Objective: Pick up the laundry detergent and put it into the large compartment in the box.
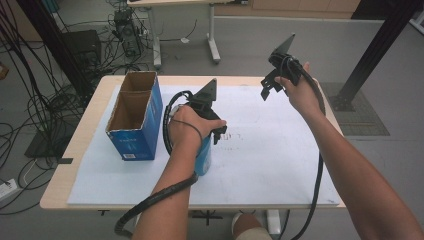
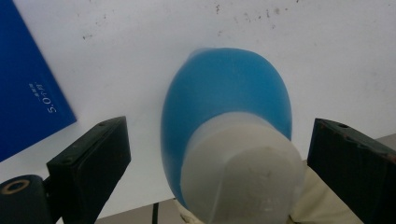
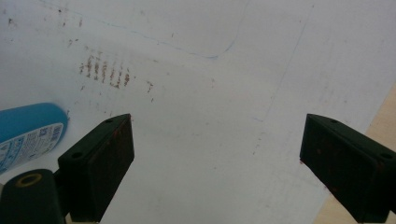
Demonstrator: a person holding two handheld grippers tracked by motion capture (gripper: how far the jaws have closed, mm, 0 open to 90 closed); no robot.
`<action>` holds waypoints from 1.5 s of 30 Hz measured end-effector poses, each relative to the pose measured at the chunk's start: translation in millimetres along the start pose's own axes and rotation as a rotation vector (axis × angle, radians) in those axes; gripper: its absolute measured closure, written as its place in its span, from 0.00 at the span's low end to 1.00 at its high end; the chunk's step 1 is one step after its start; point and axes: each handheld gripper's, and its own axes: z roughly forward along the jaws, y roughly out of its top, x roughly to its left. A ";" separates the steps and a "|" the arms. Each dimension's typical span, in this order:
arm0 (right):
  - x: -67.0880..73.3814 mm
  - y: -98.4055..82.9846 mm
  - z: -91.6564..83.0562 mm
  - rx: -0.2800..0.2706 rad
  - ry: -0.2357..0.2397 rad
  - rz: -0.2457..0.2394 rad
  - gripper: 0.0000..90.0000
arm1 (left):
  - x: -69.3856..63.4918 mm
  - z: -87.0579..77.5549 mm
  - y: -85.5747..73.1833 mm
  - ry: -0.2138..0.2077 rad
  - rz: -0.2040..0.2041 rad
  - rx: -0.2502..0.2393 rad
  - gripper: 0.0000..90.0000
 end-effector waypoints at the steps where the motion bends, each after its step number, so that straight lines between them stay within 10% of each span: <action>1: 0.0 0.0 0.0 0.000 0.000 0.000 0.11 | -0.2 1.2 0.2 -0.002 0.000 0.001 0.07; 45: -8.3 -1.6 1.7 -0.004 0.009 0.012 0.10 | -11.7 11.6 2.3 0.033 0.009 -0.016 0.07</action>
